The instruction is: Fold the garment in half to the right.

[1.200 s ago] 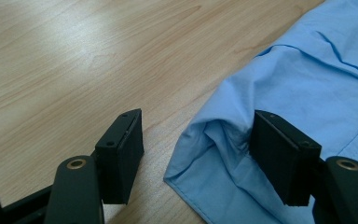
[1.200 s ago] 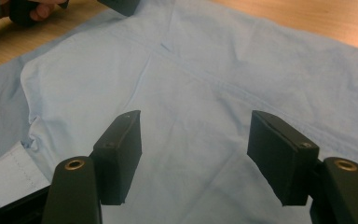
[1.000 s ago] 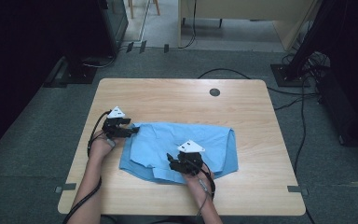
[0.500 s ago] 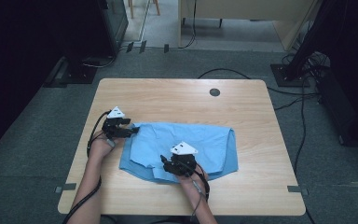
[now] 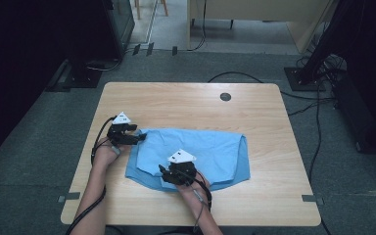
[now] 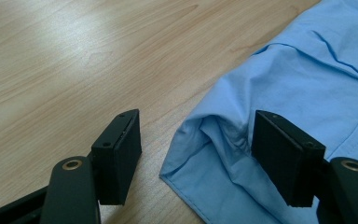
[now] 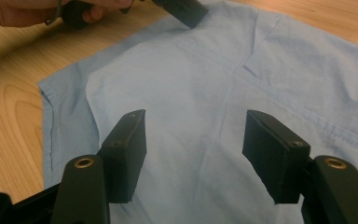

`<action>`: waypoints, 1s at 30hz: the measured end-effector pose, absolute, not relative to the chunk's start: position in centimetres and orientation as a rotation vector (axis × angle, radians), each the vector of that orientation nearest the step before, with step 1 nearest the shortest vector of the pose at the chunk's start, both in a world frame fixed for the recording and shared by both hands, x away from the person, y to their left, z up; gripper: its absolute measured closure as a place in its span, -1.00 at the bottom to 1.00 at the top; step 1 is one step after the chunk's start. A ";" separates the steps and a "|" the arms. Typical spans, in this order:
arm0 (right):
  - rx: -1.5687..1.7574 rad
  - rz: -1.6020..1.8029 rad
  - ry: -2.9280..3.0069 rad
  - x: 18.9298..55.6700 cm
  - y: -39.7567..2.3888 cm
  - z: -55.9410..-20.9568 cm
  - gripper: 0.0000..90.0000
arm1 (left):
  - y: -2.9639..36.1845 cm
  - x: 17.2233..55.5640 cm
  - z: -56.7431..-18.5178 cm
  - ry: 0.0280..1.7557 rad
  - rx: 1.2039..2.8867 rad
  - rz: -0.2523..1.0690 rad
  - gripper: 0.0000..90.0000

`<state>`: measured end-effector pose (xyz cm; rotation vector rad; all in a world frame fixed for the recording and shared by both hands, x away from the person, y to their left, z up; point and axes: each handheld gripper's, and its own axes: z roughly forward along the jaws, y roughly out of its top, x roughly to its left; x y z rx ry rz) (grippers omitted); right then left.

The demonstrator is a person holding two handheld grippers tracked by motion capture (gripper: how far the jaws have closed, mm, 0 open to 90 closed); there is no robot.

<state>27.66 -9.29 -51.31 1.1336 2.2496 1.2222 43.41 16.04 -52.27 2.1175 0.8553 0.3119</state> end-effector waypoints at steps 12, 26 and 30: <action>1.118 1.210 2.277 27.7 -7.7 -51.3 -0.13 | 16.1 43.4 -52.3 0.855 2.119 0.313 -0.27; 1.092 1.219 2.273 27.6 -6.5 -51.4 -0.12 | 16.1 43.4 -52.3 0.854 2.119 0.312 -0.27; 1.068 1.230 2.274 27.6 -6.2 -51.5 -0.08 | 16.1 43.4 -52.3 0.857 2.114 0.306 -0.30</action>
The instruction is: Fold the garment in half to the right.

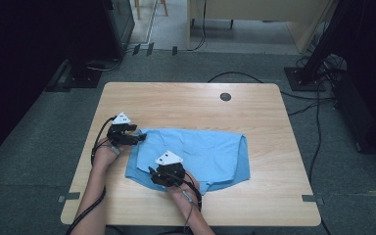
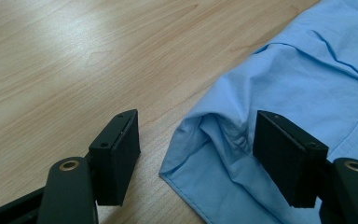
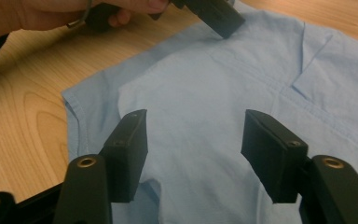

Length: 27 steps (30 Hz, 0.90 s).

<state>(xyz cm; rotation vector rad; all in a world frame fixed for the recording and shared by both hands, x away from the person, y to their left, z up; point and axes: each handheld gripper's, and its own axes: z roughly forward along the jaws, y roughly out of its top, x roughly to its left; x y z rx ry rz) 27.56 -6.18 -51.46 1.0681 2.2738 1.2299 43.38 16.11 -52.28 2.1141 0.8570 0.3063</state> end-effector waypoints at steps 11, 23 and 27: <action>1.061 1.238 2.312 27.9 -5.5 -51.7 -0.12 | 16.1 43.4 -52.3 0.855 2.119 0.312 -0.30; 1.002 1.216 2.365 27.8 -3.7 -52.0 -0.13 | 16.1 43.3 -52.3 0.858 2.114 0.305 -0.30; 1.001 1.212 2.374 27.8 -3.2 -52.1 -0.14 | 16.1 43.4 -52.3 0.860 2.111 0.303 -0.30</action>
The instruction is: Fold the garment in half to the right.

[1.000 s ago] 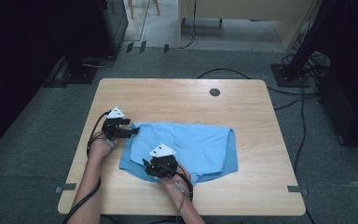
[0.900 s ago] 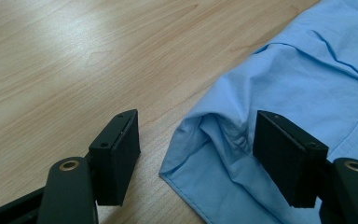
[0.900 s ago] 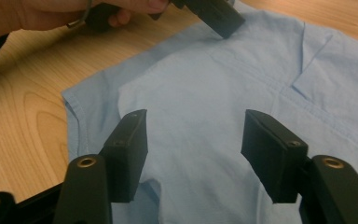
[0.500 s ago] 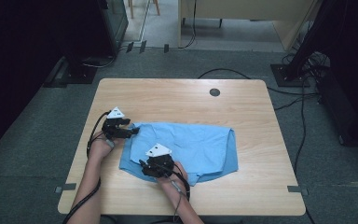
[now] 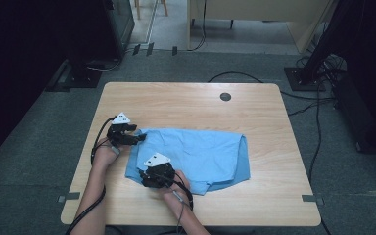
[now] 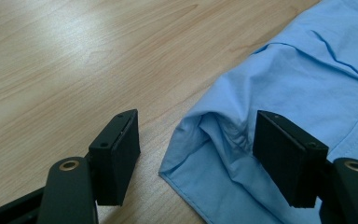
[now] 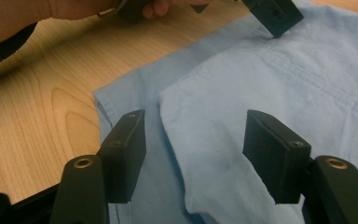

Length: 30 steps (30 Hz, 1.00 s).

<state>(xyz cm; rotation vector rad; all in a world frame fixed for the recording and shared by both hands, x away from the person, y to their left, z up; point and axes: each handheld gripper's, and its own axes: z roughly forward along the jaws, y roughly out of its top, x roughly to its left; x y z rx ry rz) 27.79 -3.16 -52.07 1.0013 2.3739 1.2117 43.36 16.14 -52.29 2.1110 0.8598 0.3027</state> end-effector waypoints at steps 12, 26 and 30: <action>0.988 1.161 2.414 28.0 -1.7 -52.5 -0.14 | 16.1 43.3 -52.3 0.857 2.114 0.304 -0.30; 0.942 1.130 2.427 28.7 -0.6 -52.5 0.13 | 16.1 43.1 -52.3 0.834 2.118 0.288 -0.26; 0.948 1.115 2.430 28.9 -1.0 -52.3 0.55 | 16.0 43.0 -52.3 0.834 2.124 0.312 -0.21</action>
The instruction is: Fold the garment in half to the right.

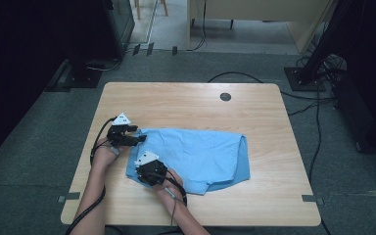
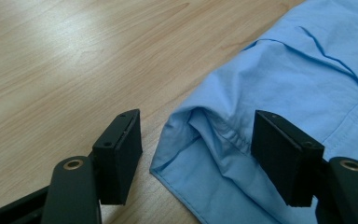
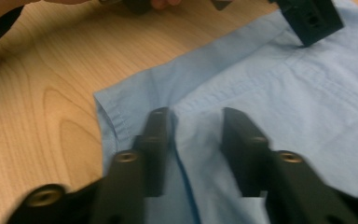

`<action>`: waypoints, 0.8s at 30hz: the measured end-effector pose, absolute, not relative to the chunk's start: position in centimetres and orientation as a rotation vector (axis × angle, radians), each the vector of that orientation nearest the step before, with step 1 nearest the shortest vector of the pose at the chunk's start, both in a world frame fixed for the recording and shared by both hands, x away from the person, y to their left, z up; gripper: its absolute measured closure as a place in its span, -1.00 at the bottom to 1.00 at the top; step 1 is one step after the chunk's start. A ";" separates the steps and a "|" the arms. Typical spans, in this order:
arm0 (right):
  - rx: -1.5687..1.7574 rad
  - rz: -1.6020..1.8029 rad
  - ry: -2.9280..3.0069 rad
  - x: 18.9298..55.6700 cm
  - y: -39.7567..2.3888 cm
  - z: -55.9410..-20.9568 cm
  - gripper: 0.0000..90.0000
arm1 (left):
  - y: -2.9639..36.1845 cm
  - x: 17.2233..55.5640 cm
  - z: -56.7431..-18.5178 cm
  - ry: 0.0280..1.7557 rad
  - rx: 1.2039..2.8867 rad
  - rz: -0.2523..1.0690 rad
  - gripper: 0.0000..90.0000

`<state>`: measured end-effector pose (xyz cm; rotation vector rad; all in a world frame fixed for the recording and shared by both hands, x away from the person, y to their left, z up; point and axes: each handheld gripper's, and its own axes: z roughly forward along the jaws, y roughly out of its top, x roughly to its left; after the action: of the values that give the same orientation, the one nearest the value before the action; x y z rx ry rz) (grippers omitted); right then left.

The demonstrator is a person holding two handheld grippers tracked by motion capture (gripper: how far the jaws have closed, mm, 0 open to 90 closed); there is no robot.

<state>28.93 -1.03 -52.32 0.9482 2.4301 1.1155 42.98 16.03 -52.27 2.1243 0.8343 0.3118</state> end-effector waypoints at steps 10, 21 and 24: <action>0.972 1.060 2.460 29.5 -1.4 -51.8 0.97 | 15.9 42.7 -52.2 0.823 2.112 0.302 0.40; 0.918 1.104 2.452 28.9 -2.6 -50.7 0.99 | 15.6 42.1 -51.3 0.779 2.094 0.230 0.86; 0.908 1.169 2.438 28.6 -3.5 -50.2 0.99 | 15.6 42.0 -50.9 0.774 2.077 0.198 0.86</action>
<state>28.57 -3.51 -50.19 0.9084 2.4381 1.1691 41.97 15.58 -50.89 2.0766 0.7739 0.1982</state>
